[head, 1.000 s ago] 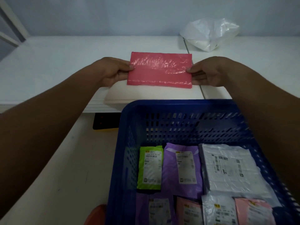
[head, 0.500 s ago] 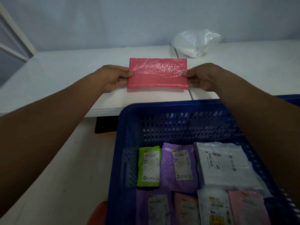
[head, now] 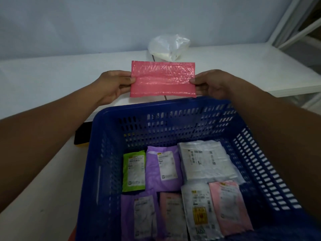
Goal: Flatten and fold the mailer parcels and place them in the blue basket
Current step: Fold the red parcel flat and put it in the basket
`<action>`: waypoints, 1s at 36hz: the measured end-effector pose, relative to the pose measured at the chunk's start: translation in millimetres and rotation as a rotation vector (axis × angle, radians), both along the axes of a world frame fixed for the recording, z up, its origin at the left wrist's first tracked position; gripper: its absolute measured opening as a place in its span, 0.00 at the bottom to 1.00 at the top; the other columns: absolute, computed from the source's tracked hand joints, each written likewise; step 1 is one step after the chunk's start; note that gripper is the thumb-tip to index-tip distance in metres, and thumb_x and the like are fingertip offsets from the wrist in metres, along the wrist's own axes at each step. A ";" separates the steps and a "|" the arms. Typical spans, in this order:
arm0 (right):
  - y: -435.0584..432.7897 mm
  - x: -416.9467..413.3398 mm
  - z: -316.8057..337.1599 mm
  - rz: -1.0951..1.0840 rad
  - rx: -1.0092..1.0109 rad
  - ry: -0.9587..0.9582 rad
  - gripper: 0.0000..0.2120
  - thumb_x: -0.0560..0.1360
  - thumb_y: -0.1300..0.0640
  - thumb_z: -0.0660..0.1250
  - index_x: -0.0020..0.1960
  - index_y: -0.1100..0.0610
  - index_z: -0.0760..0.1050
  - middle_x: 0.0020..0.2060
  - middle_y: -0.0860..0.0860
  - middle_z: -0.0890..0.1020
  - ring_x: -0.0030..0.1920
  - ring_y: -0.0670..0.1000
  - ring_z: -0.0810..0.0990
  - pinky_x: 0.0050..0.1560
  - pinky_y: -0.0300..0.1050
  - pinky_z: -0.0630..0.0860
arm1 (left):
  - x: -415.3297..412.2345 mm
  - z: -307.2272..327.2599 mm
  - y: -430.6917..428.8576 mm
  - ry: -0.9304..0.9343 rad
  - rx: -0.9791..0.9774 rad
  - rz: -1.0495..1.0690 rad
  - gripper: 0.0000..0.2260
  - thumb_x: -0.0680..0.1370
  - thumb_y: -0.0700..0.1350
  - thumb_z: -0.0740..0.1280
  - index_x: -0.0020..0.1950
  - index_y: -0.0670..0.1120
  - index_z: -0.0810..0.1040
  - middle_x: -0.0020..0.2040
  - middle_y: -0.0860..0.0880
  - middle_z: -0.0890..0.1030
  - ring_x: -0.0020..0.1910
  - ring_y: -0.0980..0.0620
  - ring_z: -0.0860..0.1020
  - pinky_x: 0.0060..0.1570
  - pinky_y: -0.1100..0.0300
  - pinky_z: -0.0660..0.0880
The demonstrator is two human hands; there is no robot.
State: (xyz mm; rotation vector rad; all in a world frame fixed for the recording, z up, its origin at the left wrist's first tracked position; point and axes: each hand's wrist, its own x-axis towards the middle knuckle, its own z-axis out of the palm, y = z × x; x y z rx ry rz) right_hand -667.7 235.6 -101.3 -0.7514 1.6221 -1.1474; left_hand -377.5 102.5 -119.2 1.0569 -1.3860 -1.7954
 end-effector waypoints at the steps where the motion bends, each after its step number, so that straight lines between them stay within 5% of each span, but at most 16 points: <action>1: 5.7 -2.6 -1.3 0.007 0.006 0.004 0.04 0.76 0.66 0.71 0.50 0.62 0.80 0.45 0.57 0.87 0.46 0.53 0.87 0.41 0.43 0.82 | -1.4 -2.2 4.6 0.007 -0.001 -0.010 0.16 0.75 0.33 0.71 0.63 0.37 0.77 0.56 0.41 0.84 0.54 0.46 0.84 0.51 0.57 0.81; 10: 52.5 -26.1 -28.0 0.030 0.066 0.020 0.05 0.76 0.64 0.70 0.52 0.62 0.80 0.46 0.56 0.86 0.45 0.52 0.86 0.42 0.42 0.82 | -18.0 -24.2 37.6 -0.039 -0.019 -0.123 0.07 0.73 0.32 0.72 0.49 0.40 0.80 0.46 0.46 0.86 0.50 0.49 0.84 0.49 0.57 0.82; 14: 65.2 -27.2 -45.3 0.085 0.126 0.030 0.04 0.77 0.63 0.70 0.51 0.61 0.80 0.48 0.56 0.83 0.49 0.53 0.83 0.44 0.43 0.82 | -19.3 -23.0 42.3 -0.091 -0.043 -0.142 0.08 0.72 0.33 0.73 0.50 0.40 0.80 0.48 0.45 0.85 0.50 0.49 0.84 0.46 0.59 0.82; 23: 96.1 -40.2 -63.8 0.111 0.264 0.030 0.03 0.78 0.64 0.67 0.47 0.60 0.79 0.38 0.53 0.85 0.37 0.48 0.84 0.37 0.41 0.83 | -26.2 -39.2 69.7 -0.318 -0.043 -0.390 0.14 0.72 0.31 0.73 0.57 0.33 0.79 0.51 0.39 0.85 0.52 0.45 0.84 0.48 0.53 0.82; 27: 113.4 -50.0 -82.1 0.104 0.347 0.036 0.02 0.77 0.64 0.69 0.48 0.61 0.80 0.45 0.56 0.84 0.46 0.53 0.84 0.46 0.47 0.84 | -38.4 -46.6 81.9 -0.356 -0.078 -0.405 0.13 0.72 0.33 0.74 0.56 0.33 0.80 0.50 0.39 0.85 0.51 0.44 0.84 0.49 0.52 0.82; 36: 145.2 -61.7 -111.2 0.149 0.536 0.146 0.02 0.76 0.64 0.70 0.48 0.62 0.80 0.41 0.58 0.85 0.39 0.53 0.85 0.44 0.48 0.84 | -46.3 -95.8 121.4 -0.524 0.048 -0.515 0.14 0.72 0.33 0.75 0.57 0.34 0.80 0.50 0.40 0.85 0.49 0.45 0.85 0.45 0.53 0.83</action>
